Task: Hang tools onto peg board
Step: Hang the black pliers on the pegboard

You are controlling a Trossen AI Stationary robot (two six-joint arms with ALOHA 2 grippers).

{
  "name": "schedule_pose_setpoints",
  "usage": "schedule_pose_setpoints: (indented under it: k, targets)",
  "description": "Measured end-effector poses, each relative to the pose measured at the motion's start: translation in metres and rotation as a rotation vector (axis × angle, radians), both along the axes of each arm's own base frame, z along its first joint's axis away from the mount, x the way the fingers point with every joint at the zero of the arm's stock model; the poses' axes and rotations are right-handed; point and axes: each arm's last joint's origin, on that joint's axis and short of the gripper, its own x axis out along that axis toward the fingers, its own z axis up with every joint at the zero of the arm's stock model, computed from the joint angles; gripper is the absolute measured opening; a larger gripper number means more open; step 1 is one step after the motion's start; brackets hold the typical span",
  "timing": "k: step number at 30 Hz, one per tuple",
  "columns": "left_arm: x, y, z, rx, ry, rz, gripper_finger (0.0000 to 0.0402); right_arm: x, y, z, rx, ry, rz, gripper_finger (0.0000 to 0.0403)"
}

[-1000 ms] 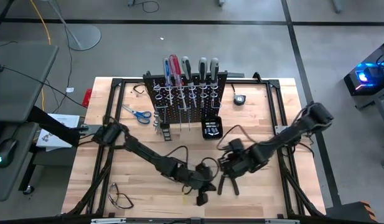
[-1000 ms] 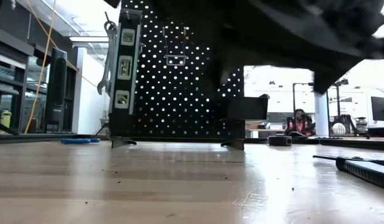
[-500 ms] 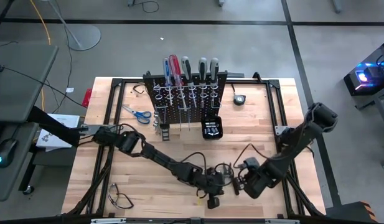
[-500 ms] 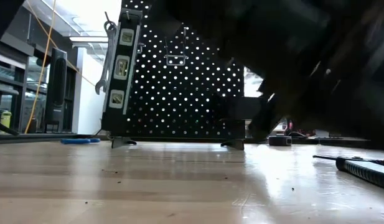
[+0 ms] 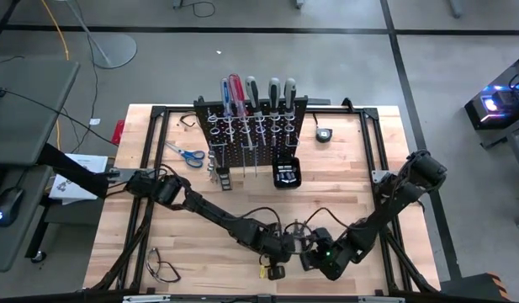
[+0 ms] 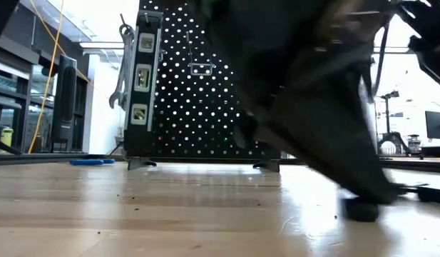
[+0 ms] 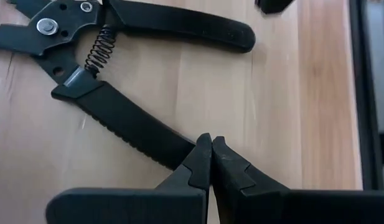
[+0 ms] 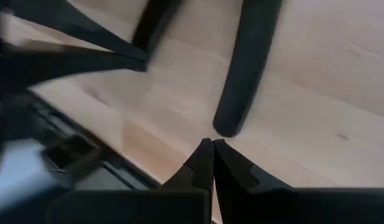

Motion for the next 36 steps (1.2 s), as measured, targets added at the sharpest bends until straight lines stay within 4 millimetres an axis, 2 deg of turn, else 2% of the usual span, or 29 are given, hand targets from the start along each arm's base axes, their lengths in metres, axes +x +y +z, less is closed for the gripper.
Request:
schedule_pose_setpoints:
  k: [8,14,18,24,30,33,36]
  targets:
    - [-0.027,-0.013,0.010,0.107,0.135,-0.115,0.0000,0.009,-0.008,0.001,-0.077,-0.067,0.033,0.0000]
    - [-0.052,-0.021,0.033,0.268,0.185,-0.242,0.0000,0.014,-0.011,0.003,-0.113,-0.102,0.070,0.0000]
    - [-0.061,-0.023,0.048,0.353,0.154,-0.328,0.0000,0.027,-0.019,0.008,-0.146,-0.201,0.044,0.0000]
    - [-0.064,-0.020,0.092,0.317,0.044,-0.288,0.0000,0.064,-0.053,0.003,-0.212,-0.284,-0.017,0.0000]
    - [-0.080,-0.026,0.112,0.268,0.051,-0.191,0.0000,0.081,-0.090,-0.002,-0.305,-0.255,-0.079,0.0000]
    - [-0.089,-0.032,0.103,0.253,0.071,-0.109,0.0000,0.084,-0.099,-0.003,-0.323,-0.233,-0.058,0.0000]
    - [-0.096,-0.040,0.090,0.188,0.054,-0.031,0.0000,0.081,-0.098,-0.005,-0.303,-0.196,-0.001,0.0000]
